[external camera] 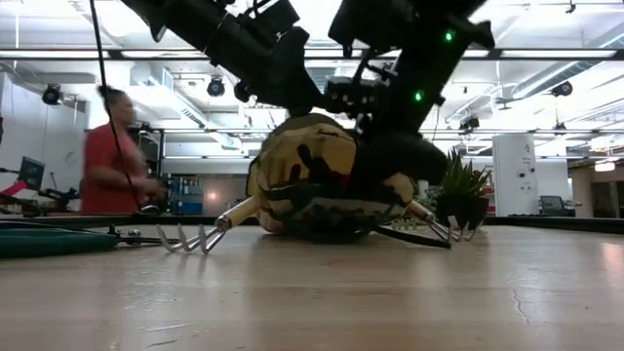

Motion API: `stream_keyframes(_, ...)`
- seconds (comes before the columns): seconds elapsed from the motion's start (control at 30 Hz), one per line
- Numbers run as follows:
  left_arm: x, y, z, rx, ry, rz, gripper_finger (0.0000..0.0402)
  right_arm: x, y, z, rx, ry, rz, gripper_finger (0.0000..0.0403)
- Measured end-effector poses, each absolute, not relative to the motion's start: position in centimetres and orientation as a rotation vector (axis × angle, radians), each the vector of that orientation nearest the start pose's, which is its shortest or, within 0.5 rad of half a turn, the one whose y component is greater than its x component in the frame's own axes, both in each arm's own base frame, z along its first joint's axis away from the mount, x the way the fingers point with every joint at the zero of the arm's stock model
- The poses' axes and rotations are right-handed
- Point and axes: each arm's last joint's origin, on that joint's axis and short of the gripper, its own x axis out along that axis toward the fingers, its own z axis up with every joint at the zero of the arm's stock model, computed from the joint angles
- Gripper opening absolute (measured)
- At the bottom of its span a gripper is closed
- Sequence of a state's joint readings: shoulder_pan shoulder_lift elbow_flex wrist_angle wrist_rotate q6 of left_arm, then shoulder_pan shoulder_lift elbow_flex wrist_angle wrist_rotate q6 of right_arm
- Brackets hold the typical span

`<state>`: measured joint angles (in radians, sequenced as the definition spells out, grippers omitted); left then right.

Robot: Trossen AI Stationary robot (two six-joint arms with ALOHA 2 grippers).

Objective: Pick & Place Garden tools in Gardening bag
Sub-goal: Adjust the gardening bag

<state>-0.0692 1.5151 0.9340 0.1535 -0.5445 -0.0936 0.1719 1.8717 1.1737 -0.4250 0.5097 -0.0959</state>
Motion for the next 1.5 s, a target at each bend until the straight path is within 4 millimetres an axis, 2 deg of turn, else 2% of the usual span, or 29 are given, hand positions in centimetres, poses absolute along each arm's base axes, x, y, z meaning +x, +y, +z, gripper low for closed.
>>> stream_keyframes(0.27, 32.3, -1.2, 24.6, 0.011, 0.403, 0.467, 0.0211, 37.0, 5.4, 18.7, -0.375, 1.137, -0.127, 0.0008)
stream_keyframes(0.5, 31.5, -1.9, 25.6, 0.036, 0.398, 0.438, 0.0211, 37.4, 5.7, 21.3, -0.34, 1.162, -0.052, 0.0008)
stream_keyframes(0.97, 29.5, -3.8, 28.6, 0.017, 0.311, 0.366, 0.0211, 37.3, 5.3, 24.0, -0.326, 1.205, -0.001, 0.0008)
stream_keyframes(1.13, 28.7, -4.3, 29.5, -0.002, 0.28, 0.348, 0.0211, 37.5, 4.7, 25.1, -0.33, 1.212, 0.002, 0.0008)
stream_keyframes(1.3, 27.8, -4.4, 30.4, 0.0, 0.27, 0.337, 0.0211, 37.8, 4.2, 27.0, -0.331, 1.19, -0.008, 0.0008)
stream_keyframes(1.5, 27.2, -4.4, 30.3, -0.017, 0.296, 0.337, 0.0211, 37.8, 2.6, 28.5, -0.332, 1.187, -0.026, 0.0008)
